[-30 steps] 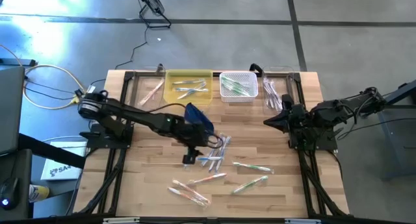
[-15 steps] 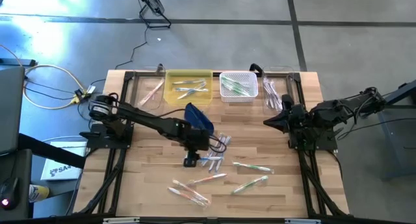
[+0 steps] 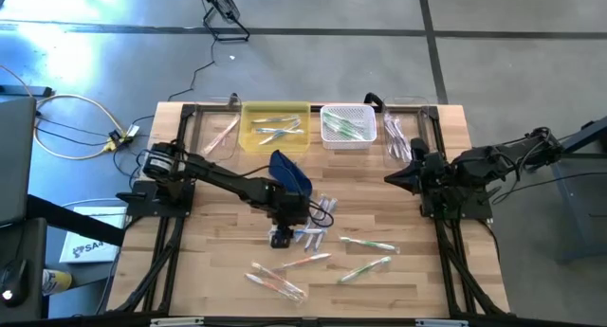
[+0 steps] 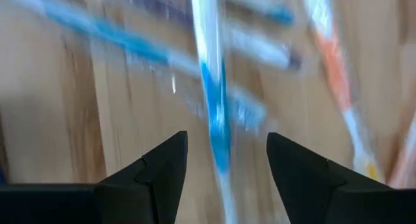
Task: Pick & Place Toothbrushes
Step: Put the blue toothbrush into the yellow bin
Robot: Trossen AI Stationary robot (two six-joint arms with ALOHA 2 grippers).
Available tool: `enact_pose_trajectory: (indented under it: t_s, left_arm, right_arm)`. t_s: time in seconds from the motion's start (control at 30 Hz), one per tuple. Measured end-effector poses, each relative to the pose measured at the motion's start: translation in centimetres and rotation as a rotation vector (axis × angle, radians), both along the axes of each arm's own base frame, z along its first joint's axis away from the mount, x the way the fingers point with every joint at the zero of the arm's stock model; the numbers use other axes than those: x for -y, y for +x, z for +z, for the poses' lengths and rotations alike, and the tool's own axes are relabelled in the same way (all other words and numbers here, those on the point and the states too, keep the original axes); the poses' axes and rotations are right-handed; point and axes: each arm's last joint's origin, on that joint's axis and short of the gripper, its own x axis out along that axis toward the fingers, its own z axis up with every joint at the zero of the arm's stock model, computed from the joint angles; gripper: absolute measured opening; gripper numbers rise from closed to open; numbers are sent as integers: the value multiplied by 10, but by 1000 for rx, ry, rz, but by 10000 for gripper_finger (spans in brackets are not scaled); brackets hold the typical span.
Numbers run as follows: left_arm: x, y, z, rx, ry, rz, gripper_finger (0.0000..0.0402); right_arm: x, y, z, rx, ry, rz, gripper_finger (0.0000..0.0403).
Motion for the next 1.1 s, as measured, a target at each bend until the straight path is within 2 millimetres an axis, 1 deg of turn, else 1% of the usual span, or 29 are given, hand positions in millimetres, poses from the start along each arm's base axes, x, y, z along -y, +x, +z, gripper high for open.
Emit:
enact_pose_trajectory:
  t_s: [0.2, 0.5, 0.67, 0.83, 0.93, 1.1]
  left_arm:
    - [0, -2, -4, -39, -14, -4, 207]
    - [0, -3, -5, -38, 0, -33, 207]
    - [0, -4, -5, -37, 16, -66, 207]
    - [-1, -8, -7, -84, 25, -72, 207]
    - [-1, -8, -12, -109, 28, -72, 207]
    - [-1, -6, -10, -81, 23, -69, 207]
  right_arm:
    - [0, 0, 0, 4, 5, -1, 2]
    - [0, 0, -1, -9, -17, 2, 2]
    - [0, 0, -1, -8, 16, 0, 2]
    - [-1, 0, -1, -11, 20, 30, 3]
    - [-1, 0, -1, -11, 22, 31, 3]
    - [-1, 0, -1, -16, 28, 30, 3]
